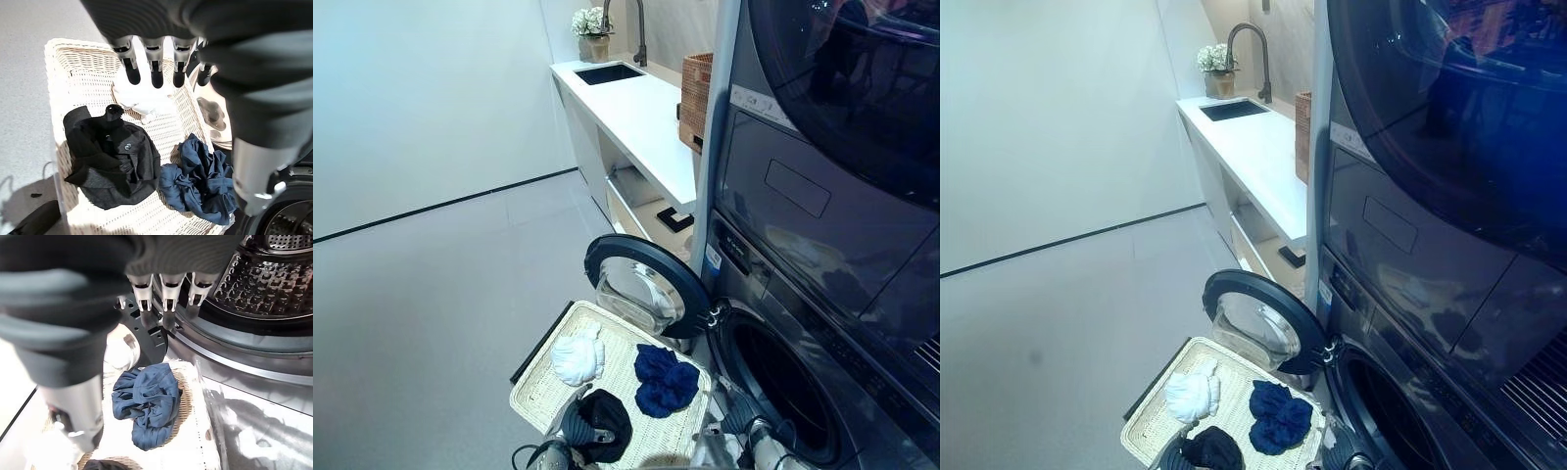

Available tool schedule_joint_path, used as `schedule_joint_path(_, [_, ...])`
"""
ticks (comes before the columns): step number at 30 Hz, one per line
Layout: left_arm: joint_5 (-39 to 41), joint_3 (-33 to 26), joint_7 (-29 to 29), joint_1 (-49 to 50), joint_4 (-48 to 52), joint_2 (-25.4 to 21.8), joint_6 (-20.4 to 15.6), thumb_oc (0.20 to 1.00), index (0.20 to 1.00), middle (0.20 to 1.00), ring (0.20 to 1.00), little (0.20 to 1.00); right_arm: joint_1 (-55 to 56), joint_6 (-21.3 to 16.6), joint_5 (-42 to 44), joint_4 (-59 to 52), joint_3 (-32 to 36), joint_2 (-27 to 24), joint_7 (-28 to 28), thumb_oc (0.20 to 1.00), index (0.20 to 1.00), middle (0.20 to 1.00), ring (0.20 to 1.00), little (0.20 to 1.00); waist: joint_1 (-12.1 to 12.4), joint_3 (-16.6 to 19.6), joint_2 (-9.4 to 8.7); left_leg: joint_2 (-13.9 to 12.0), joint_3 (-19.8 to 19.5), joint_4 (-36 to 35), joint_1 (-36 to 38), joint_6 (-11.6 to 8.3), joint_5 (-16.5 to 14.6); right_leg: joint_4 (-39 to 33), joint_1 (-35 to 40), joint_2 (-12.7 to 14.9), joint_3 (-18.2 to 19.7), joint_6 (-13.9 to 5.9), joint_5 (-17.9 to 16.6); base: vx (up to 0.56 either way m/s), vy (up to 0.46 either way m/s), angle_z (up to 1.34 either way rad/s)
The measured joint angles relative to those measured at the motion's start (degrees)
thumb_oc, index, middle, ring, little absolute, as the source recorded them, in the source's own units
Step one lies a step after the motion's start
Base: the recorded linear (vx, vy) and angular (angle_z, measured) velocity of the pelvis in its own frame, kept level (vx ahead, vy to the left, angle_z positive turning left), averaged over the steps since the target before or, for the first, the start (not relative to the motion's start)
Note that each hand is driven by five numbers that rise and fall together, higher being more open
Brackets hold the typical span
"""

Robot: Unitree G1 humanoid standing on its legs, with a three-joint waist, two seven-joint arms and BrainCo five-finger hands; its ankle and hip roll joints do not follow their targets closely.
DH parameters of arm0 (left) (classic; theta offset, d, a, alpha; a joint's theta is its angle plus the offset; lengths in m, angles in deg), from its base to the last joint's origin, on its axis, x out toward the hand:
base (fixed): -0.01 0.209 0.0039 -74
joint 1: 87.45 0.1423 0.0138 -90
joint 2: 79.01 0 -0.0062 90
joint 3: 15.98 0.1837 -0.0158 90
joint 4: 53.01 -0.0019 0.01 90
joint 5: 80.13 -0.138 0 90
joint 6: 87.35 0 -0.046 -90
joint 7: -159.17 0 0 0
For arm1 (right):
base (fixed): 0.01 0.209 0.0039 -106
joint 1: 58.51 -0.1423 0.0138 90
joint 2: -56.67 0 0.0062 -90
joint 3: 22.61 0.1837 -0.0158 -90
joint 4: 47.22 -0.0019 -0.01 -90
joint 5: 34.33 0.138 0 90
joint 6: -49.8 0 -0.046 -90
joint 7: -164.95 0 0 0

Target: Put the clothes into the washing machine.

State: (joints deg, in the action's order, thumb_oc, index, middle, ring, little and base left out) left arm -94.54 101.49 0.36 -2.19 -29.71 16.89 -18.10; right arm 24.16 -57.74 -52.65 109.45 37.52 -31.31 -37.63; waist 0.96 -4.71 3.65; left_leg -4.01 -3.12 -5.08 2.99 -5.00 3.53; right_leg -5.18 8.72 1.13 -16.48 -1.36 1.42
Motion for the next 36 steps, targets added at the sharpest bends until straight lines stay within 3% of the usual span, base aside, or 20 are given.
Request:
schedule_joint_path(6, [-0.03,-1.78,9.13,0.49,0.19,-0.26,-2.45,1.0,1.0,1.0,1.0,1.0,0.53,-0.01,0.16,-0.18,0.03,-0.12,-0.07,1.0,1.0,1.0,1.0,1.0,0.03,-0.16,-0.07,0.02,0.12,0.15,-0.81,-0.01,0.01,0.39,-1.07,0.05,-0.01,0.08,0.11,-0.03,0.013,0.0])
schedule_joint_path(8, [0.4,-1.77,11.89,-1.8,0.71,-0.59,-2.61,1.0,1.0,1.0,1.0,1.0,-1.13,-0.05,1.1,-0.71,-0.12,-0.49,-0.25,1.0,1.0,1.0,1.0,1.0,0.14,-0.87,-0.01,0.32,0.19,4.05,-5.26,-0.13,-0.11,6.28,-6.49,0.89,0.06,0.43,2.09,-0.28,0.03,0.1])
schedule_joint_path(11, [2.27,-1.93,14.99,-8.07,1.64,-1.5,-2.33,1.0,1.0,1.0,1.0,1.0,-5.61,-0.03,2.24,-1.01,-0.6,-0.73,-1.22,1.0,1.0,1.0,1.0,1.0,0.17,-5.52,-0.63,0.49,0.23,8.96,-11.2,-0.05,-0.04,14.51,-12.9,1.75,0.16,0.74,4.63,-0.31,0.041,0.28])
schedule_joint_path(12, [3.23,-2.73,17.01,-12.16,3.83,-2.4,-2.24,1.0,1.0,1.0,1.0,1.0,-10.03,-0.03,3.37,-1.18,-1.02,-0.89,-2.23,1.0,1.0,1.0,1.0,1.0,0.48,-8.74,-1.09,0.54,0.85,12.31,-15.75,-0.04,-0.01,21.07,-18.46,2.75,0.39,0.8,6.84,-0.19,0.03,0.25])
schedule_joint_path(14, [4.15,-2.85,19.12,-18.09,4.8,-3.48,-2.29,1.0,1.0,1.0,1.0,1.0,-14.6,0.0,5.03,-1.5,-0.6,-1.07,-3.69,1.0,1.0,1.0,1.0,1.0,1.84,-13.71,-1.86,0.59,1.37,12.76,-18.58,-0.15,1.08,26.42,-23.59,3.58,1.12,2.09,8.73,-0.2,0.041,0.1])
schedule_joint_path(17, [4.51,-2.85,22.92,-20.14,8.91,-5.11,-2.08,1.0,1.0,1.0,1.0,1.0,-16.18,0.12,6.84,-5.77,-0.76,-1.78,-5.73,1.0,1.0,1.0,1.0,1.0,2.98,-16.97,-2.3,1.1,1.17,16.43,-24.81,-0.67,0.58,33.22,-31.19,5.34,1.19,3.37,10.75,-0.13,0.037,0.05])
schedule_joint_path(20, [4.53,-2.99,24.73,-21.28,9.65,-6.01,-1.0,1.0,1.0,1.0,1.0,1.0,-16.51,1.18,8.33,-7.28,-0.8,-1.78,-6.17,1.0,1.0,1.0,1.0,1.0,2.89,-21.34,-2.73,1.45,0.6,18.92,-27.37,-0.37,0.32,35.53,-33.22,5.85,1.06,3.21,10.83,-0.08,0.03,0.06])
schedule_joint_path(27, [3.86,-3.73,27.61,-31.04,11.69,-8.29,0.35,1.0,1.0,1.0,1.0,1.0,-21.66,3.31,12.22,-10.09,-0.2,-3.01,-8.92,1.0,1.0,1.0,1.0,1.0,2.38,-24.34,-3.61,2.44,0.81,22.12,-35.16,0.33,0.7,38.67,-40.93,6.78,1.69,3.23,10.29,-0.07,0.039,0.01])
schedule_joint_path(36, [5.35,-3.73,27.68,-46.56,6.49,-15.7,2.78,1.0,1.0,1.0,1.0,1.0,-32.15,4.27,16.25,-10.44,-3.03,-3.07,-9.1,1.0,1.0,1.0,1.0,1.0,0.05,-26.04,-5.24,1.42,1.73,25.05,-40.06,0.27,0.35,39.36,-45.57,5.85,2.76,3.63,9.31,-0.05,0.049,-0.08])
